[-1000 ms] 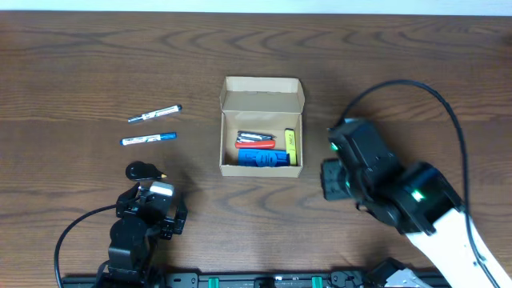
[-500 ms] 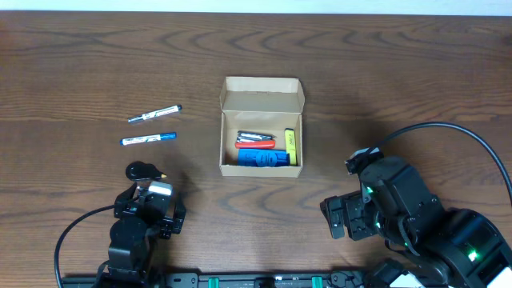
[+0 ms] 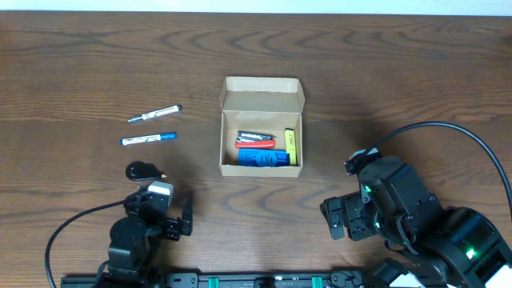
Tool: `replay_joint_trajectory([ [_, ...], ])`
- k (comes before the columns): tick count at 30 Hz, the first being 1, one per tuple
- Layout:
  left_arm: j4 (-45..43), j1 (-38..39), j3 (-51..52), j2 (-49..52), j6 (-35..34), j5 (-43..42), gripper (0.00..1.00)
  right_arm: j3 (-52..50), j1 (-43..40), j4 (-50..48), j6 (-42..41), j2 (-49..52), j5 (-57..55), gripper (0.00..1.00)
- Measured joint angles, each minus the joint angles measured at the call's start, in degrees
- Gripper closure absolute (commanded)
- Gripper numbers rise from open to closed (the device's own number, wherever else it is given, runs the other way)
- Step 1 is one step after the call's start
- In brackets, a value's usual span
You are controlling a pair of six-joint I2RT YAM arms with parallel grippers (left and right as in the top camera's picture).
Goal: Pack container
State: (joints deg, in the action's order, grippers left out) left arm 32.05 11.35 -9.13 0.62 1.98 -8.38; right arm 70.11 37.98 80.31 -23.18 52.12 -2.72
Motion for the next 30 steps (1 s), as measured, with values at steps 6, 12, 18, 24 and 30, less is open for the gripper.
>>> replay_joint_trajectory([
  [6, 0.5, 0.0, -5.1, 0.9, -8.6, -3.5, 0.05, 0.0, 0.0, 0.0, 0.0, 0.0, 0.1, 0.01],
  [12, 5.8, 0.0, -20.1, 11.9, -11.3, -1.6, 0.05, 0.0, 0.0, 0.0, 0.0, 0.0, 0.3, 0.01],
  [18, 15.3, 0.0, -33.3, 33.6, -12.1, 1.3, 0.05, 0.0, 0.0, 0.0, 0.0, 0.0, 0.4, 0.01],
  [24, 11.1, 0.0, -39.8, 49.5, -12.5, -3.5, 0.05, 0.0, 0.0, 0.0, 0.0, 0.0, 0.4, 0.01],
  [30, 9.6, 0.0, -39.9, 60.3, -12.5, -7.1, 0.05, 0.0, 0.0, 0.0, 0.0, 0.0, 0.4, 0.01],
])
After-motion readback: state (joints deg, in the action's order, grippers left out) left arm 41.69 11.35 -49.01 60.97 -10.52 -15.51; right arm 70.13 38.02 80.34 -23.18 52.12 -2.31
